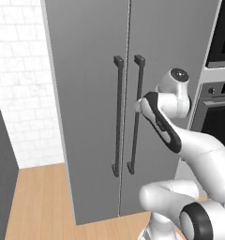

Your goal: Take the strawberry from the fridge and place it on top of the pancake, located on the dining counter.

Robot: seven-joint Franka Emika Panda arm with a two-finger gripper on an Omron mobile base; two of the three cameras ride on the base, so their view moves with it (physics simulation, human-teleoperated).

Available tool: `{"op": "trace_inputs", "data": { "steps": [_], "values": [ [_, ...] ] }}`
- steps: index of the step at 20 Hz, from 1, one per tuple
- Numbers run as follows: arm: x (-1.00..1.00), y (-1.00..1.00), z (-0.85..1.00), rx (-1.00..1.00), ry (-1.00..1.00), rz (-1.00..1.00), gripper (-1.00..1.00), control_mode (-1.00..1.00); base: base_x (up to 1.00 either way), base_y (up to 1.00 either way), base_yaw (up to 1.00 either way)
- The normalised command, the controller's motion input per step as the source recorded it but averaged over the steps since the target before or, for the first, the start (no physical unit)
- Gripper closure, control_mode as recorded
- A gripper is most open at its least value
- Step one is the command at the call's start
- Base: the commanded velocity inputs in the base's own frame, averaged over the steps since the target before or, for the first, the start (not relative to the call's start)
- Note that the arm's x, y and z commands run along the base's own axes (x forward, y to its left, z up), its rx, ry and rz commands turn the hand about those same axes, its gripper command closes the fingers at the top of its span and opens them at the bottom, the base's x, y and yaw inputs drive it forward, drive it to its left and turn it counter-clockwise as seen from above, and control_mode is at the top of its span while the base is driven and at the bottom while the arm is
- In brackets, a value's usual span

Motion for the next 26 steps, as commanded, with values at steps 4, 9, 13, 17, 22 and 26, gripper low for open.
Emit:
{"op": "trace_inputs", "data": {
  "steps": [4, 9, 13, 17, 22, 26],
  "values": [
    [0.86, -0.1, -0.07, 0.02, -0.12, 0.0, -1.0, -1.0, 0.0, 0.0, 0.0],
    [0.77, 0.0, -0.02, 0.0, 0.0, -0.05, -1.0, -1.0, 0.0, 0.0, 0.0],
    [0.74, 0.0, 0.0, 0.0, 0.0, -0.04, -1.0, -1.0, 0.0, 0.0, 0.0],
    [0.62, 0.0, 0.0, 0.0, 0.0, -0.02, -1.0, -1.0, 0.0, 0.0, 0.0],
    [0.4, 0.0, -0.05, 0.0, -0.03, -0.01, -1.0, -1.0, 0.0, 0.0, 0.0],
    [0.31, 0.0, -0.18, 0.0, -0.12, 0.0, -1.0, -1.0, 0.0, 0.0, 0.0]
  ]
}}
